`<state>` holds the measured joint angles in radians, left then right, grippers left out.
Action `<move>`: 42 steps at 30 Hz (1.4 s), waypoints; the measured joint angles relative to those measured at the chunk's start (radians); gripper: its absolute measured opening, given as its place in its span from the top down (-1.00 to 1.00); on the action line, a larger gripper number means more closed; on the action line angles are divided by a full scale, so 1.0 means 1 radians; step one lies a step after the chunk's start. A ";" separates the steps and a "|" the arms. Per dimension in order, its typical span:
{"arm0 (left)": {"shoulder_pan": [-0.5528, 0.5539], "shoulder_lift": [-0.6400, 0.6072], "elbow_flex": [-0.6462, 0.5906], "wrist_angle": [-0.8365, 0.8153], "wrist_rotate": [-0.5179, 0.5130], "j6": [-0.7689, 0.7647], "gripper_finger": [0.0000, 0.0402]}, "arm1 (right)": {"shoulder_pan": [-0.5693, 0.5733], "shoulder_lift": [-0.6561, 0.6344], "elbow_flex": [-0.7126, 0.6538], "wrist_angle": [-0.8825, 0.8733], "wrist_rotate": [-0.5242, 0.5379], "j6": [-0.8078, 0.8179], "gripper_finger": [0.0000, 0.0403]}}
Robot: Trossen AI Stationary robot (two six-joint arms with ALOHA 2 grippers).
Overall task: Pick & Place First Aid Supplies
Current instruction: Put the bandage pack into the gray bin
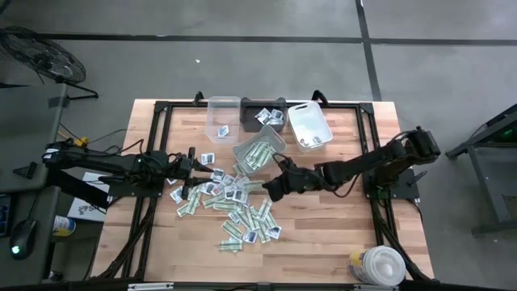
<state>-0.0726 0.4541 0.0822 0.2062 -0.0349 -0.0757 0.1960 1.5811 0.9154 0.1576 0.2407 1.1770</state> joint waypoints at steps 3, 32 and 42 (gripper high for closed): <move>0.000 0.000 0.000 0.000 0.000 0.000 0.26 | -0.042 -0.019 0.000 -0.008 -0.028 -0.044 1.00; 0.000 0.000 0.000 0.000 0.000 0.000 0.26 | -0.427 0.029 0.070 -0.218 -0.281 -0.348 1.00; 0.000 0.000 0.000 -0.004 -0.001 0.000 0.26 | -0.446 0.070 0.069 -0.211 -0.300 -0.378 1.00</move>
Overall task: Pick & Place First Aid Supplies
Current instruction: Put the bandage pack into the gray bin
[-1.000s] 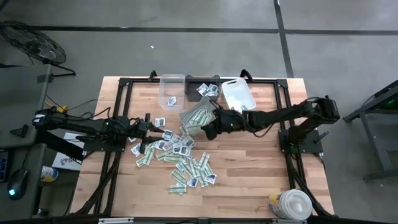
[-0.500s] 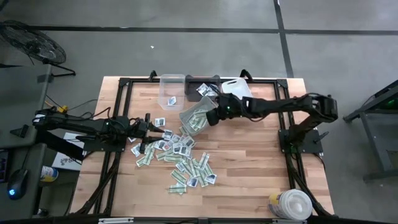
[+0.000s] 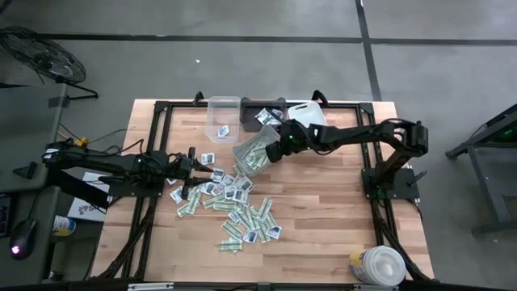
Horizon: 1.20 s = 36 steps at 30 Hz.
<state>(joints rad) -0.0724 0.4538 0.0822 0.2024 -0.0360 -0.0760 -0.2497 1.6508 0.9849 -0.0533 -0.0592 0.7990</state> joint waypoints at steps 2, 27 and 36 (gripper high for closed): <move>0.000 0.000 0.000 0.000 0.000 0.000 0.26 | 0.000 0.000 0.000 -0.005 -0.002 -0.008 0.98; 0.000 0.000 0.000 -0.010 -0.001 0.000 0.26 | 0.183 -0.122 0.000 -0.116 -0.004 -0.314 0.30; 0.000 0.000 0.000 -0.028 -0.001 0.000 0.26 | 0.316 -0.104 0.014 -0.263 0.042 -0.225 0.30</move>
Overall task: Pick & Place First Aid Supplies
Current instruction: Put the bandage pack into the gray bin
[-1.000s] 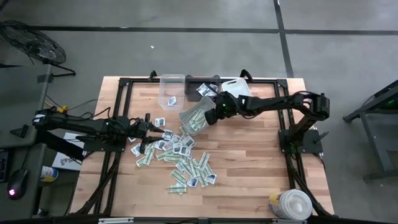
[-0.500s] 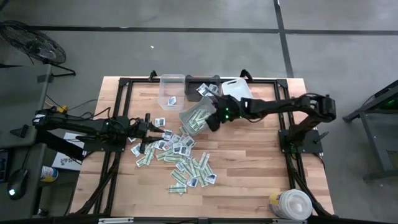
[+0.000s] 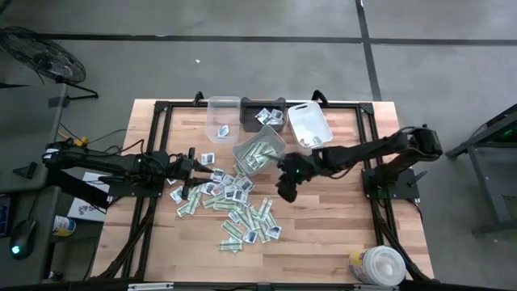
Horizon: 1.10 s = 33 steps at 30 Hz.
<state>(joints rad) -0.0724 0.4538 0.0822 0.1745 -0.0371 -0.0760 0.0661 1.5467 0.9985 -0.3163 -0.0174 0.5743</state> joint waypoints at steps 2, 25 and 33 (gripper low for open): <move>0.000 0.000 0.000 0.000 0.000 0.000 0.26 | 0.024 0.022 0.034 -0.048 0.036 0.015 0.31; 0.000 0.000 0.000 0.000 0.000 0.000 0.26 | 0.112 0.499 0.591 -0.543 0.045 0.232 0.31; 0.000 0.000 0.000 -0.001 0.000 0.000 0.26 | 0.113 0.564 0.624 -0.563 0.028 0.342 0.31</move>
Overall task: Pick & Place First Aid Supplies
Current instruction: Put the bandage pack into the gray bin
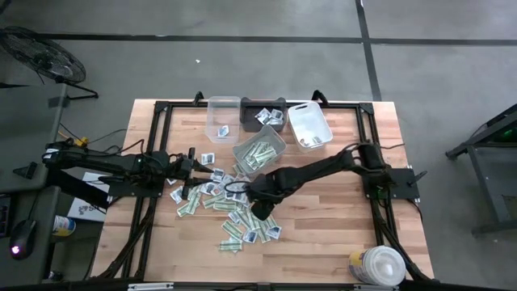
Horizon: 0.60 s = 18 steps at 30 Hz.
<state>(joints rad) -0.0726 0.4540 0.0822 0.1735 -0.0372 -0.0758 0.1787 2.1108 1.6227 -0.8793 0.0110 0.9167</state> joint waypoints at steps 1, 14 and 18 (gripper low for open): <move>0.000 0.000 0.000 0.000 0.000 0.000 0.26 | 0.000 0.005 0.000 -0.004 0.006 -0.002 0.31; 0.000 0.000 0.000 -0.005 0.000 0.000 0.26 | 0.003 0.069 0.000 0.001 0.022 -0.177 0.31; 0.000 0.000 0.000 -0.005 0.000 0.000 0.26 | 0.003 0.087 0.003 0.005 0.032 -0.177 0.31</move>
<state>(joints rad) -0.0725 0.4541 0.0822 0.1683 -0.0372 -0.0757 0.1818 2.1982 1.6259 -0.8744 0.0433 0.7402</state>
